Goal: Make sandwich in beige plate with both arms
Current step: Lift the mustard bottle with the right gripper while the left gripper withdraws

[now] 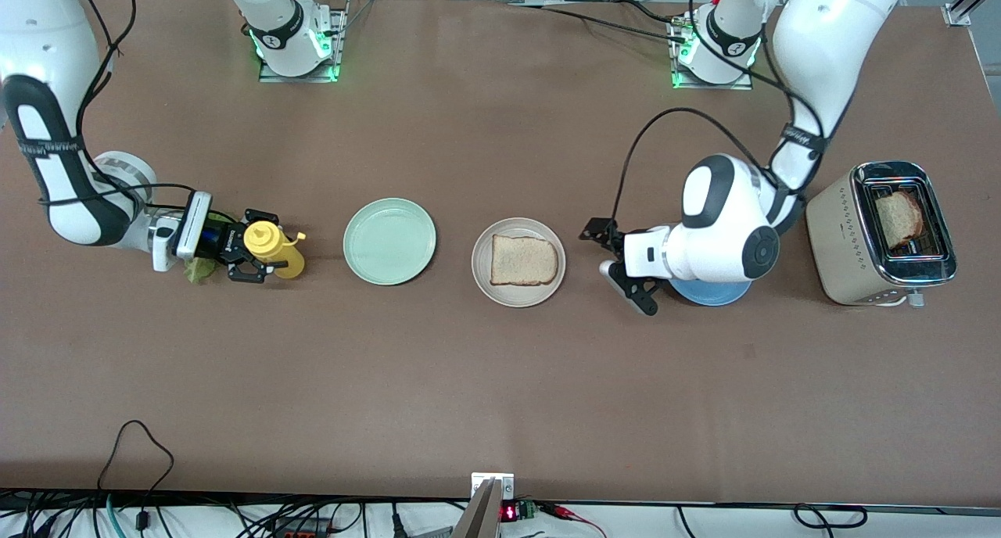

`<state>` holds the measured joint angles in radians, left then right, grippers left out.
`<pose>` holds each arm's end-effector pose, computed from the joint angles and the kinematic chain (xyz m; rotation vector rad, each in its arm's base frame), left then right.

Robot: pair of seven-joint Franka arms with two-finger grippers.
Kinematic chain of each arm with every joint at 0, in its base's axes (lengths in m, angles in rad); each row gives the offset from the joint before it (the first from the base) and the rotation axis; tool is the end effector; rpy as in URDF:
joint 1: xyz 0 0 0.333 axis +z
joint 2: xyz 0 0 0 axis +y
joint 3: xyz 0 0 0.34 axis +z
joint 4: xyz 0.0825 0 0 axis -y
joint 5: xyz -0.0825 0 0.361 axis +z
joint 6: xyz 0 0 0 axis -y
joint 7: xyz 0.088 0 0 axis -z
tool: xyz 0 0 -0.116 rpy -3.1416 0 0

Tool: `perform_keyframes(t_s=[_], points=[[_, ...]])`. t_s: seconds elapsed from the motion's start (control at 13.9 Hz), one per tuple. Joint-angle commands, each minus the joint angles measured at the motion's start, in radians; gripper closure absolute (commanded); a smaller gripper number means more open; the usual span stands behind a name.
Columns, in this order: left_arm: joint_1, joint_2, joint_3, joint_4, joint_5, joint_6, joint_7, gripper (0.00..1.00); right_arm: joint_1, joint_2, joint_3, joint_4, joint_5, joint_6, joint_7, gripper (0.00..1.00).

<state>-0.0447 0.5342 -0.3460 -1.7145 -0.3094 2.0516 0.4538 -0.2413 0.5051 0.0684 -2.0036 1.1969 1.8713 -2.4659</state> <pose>0.5976 -0.2392 0.3134 2.5515 -0.8524 -0.2195 0.5675 -0.0206 0.2378 -1.5799 -1.4687 -1.0076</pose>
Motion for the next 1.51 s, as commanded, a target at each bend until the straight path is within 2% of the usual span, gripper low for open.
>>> perform_keyframes(t_s=[0.0, 0.22, 0.29, 0.43, 0.57, 0.72, 0.86, 1.0, 1.22, 1.43], points=[[0.048, -0.072, 0.016, -0.013, 0.262, -0.097, -0.032, 0.0, 0.106, -0.111, -0.01, 0.038, -0.113, 0.107, 0.218, 0.72], [0.097, -0.117, 0.016, 0.033, 0.435, -0.229, -0.026, 0.0, 0.207, -0.119, -0.01, 0.129, -0.247, 0.204, 0.425, 0.72], [0.117, -0.12, 0.016, 0.077, 0.475, -0.284, -0.021, 0.0, 0.239, -0.129, -0.012, 0.15, -0.302, 0.241, 0.494, 0.72], [0.158, -0.122, 0.01, 0.206, 0.547, -0.399, 0.011, 0.0, 0.315, -0.14, -0.01, 0.193, -0.483, 0.32, 0.66, 0.71], [0.169, -0.119, 0.015, 0.347, 0.55, -0.465, 0.046, 0.0, 0.382, -0.138, -0.01, 0.236, -0.652, 0.336, 0.841, 0.71], [0.181, -0.111, 0.015, 0.459, 0.538, -0.472, 0.031, 0.0, 0.457, -0.138, -0.01, 0.259, -0.814, 0.391, 1.012, 0.71], [0.183, -0.114, 0.015, 0.524, 0.539, -0.501, 0.028, 0.0, 0.528, -0.135, -0.01, 0.259, -0.986, 0.431, 1.195, 0.71], [0.184, -0.115, 0.015, 0.605, 0.538, -0.594, -0.031, 0.0, 0.591, -0.126, -0.01, 0.275, -1.15, 0.437, 1.373, 0.7], [0.193, -0.117, 0.012, 0.619, 0.497, -0.623, -0.283, 0.0, 0.707, -0.08, -0.01, 0.31, -1.375, 0.428, 1.64, 0.7], [0.224, -0.118, 0.013, 0.609, 0.446, -0.622, -0.299, 0.0, 0.792, -0.03, -0.012, 0.316, -1.568, 0.422, 1.853, 0.7]])
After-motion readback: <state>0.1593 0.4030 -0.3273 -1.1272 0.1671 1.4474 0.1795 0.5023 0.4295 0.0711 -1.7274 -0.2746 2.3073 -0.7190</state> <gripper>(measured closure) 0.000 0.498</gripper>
